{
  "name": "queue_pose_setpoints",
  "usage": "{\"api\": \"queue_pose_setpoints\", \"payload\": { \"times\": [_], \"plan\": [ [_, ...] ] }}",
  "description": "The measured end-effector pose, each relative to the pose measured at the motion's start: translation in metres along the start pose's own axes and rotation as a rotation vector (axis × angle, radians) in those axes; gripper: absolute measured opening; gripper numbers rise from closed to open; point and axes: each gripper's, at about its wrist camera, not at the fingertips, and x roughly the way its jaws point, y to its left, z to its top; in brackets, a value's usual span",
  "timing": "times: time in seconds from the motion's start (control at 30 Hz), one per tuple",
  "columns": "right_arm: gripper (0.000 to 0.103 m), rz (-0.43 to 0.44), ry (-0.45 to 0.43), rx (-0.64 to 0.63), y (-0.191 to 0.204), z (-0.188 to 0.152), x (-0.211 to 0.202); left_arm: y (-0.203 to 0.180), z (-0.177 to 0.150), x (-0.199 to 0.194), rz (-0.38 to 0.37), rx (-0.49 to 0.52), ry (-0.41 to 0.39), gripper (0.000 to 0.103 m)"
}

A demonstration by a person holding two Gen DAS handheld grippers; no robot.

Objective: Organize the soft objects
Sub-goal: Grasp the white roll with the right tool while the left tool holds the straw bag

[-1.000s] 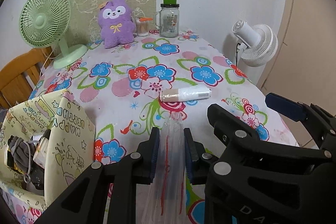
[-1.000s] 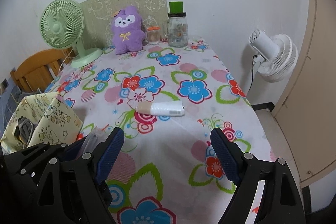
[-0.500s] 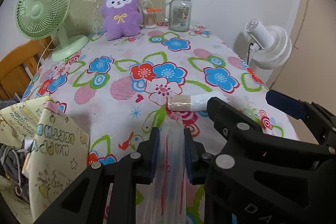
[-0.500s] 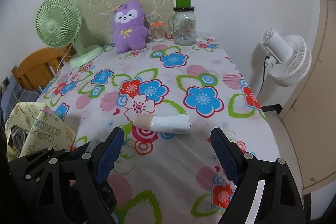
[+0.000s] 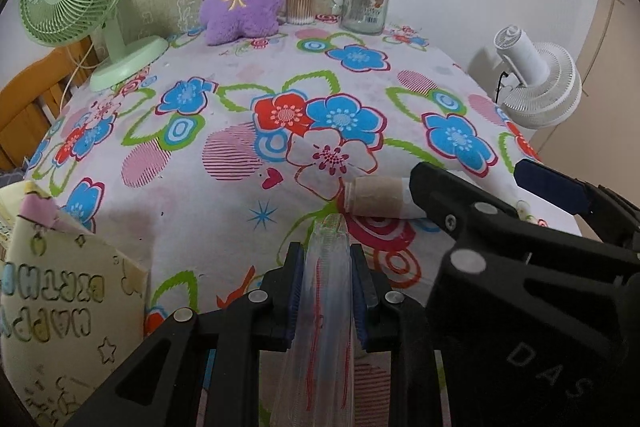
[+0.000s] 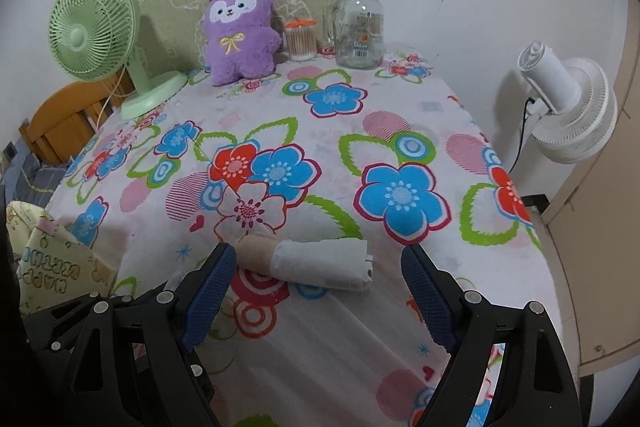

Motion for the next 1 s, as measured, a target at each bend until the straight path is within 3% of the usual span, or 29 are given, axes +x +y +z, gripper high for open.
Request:
{"api": "queue_pose_setpoints", "payload": {
  "times": [0.7, 0.77, 0.87, 1.0],
  "plan": [
    [0.087, -0.017, 0.108, -0.013, 0.008, -0.003, 0.049, 0.01, 0.002, 0.01, -0.002, -0.004, -0.002, 0.022],
    [0.084, -0.014, 0.105, -0.013, 0.009, -0.003, 0.049, 0.011, 0.003, 0.01, -0.005, -0.006, -0.001, 0.022],
    [0.065, -0.031, 0.093, -0.021, 0.009, -0.003, 0.047, 0.011, 0.003, 0.01, -0.002, -0.002, -0.002, 0.022],
    [0.058, -0.032, 0.089, -0.027, 0.008, -0.004, 0.046, 0.01, 0.003, 0.01, 0.006, 0.008, -0.006, 0.022]
  ]
}}
